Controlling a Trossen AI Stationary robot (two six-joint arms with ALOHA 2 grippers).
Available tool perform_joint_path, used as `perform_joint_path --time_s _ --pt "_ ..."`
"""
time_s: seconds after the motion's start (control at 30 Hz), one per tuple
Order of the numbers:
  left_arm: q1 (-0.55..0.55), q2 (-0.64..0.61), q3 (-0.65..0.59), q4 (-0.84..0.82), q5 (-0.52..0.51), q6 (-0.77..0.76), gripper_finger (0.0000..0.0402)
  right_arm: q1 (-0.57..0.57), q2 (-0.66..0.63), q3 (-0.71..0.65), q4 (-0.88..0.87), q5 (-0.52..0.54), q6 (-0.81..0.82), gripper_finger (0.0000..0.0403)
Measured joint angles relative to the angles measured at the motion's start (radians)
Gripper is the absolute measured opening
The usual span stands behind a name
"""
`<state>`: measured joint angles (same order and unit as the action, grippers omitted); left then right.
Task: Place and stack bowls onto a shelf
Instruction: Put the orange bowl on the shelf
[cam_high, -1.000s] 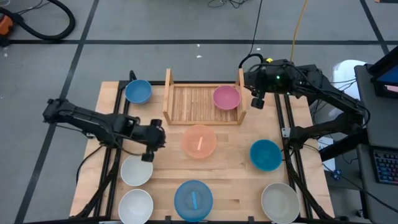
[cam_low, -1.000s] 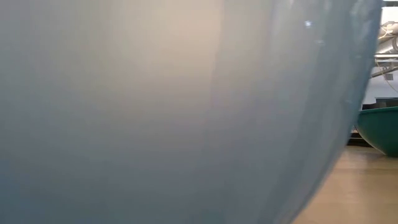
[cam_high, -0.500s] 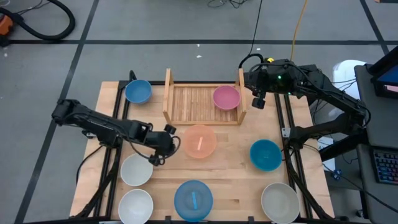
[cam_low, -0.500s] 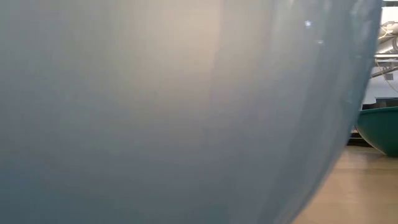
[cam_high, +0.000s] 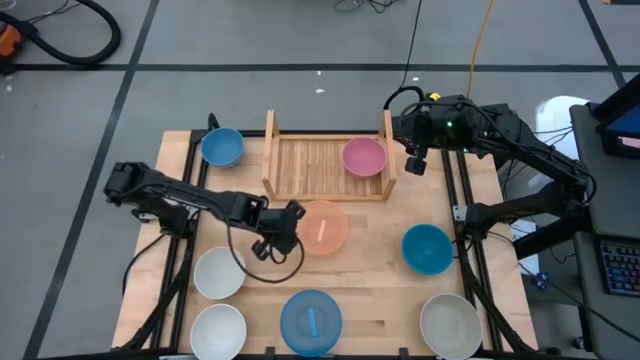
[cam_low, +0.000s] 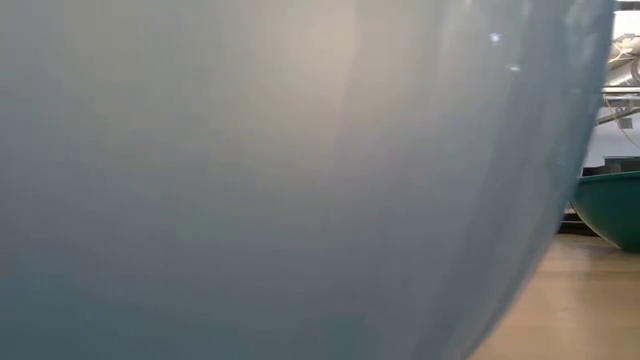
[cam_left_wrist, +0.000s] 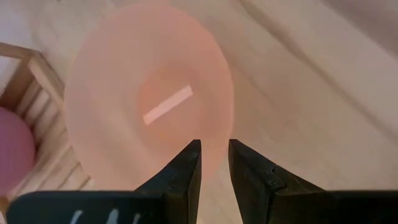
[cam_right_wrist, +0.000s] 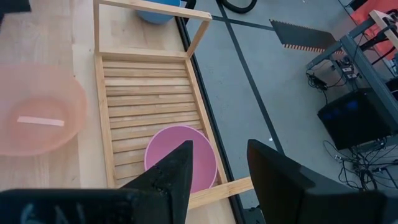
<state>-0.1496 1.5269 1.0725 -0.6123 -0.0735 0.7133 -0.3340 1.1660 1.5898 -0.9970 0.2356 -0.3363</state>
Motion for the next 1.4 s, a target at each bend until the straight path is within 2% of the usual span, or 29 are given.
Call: perform_joint_path --time_s 0.23,0.37,0.77,0.87,1.13,1.3,1.4 --pt "0.021 0.044 0.0 0.007 0.03 0.098 0.0088 0.0 0.0 0.0 -0.001 0.0 -0.003 0.0144" --pt "0.021 0.067 0.001 0.007 0.073 0.098 0.0088 0.0 0.0 0.0 -0.001 0.0 -0.021 0.0144" --pt "0.029 0.136 -0.001 0.045 0.074 0.117 0.0088 0.0 0.0 0.0 -0.002 0.0 -0.047 0.0144" --pt "0.031 0.168 -0.001 0.061 0.064 0.106 0.0088 0.0 0.0 0.0 -0.002 0.0 -0.049 0.0144" --pt "0.032 0.199 0.0 0.141 -0.042 0.093 0.0088 0.0 0.0 0.0 -0.003 0.0 -0.05 0.0144" --pt "0.033 0.206 0.0 0.165 -0.05 0.078 0.0086 0.0 0.0 0.0 -0.003 0.0 -0.049 0.0144" --pt "0.033 0.206 -0.001 0.161 -0.05 0.03 0.007 0.0 0.0 0.0 -0.003 0.0 -0.05 0.0144"
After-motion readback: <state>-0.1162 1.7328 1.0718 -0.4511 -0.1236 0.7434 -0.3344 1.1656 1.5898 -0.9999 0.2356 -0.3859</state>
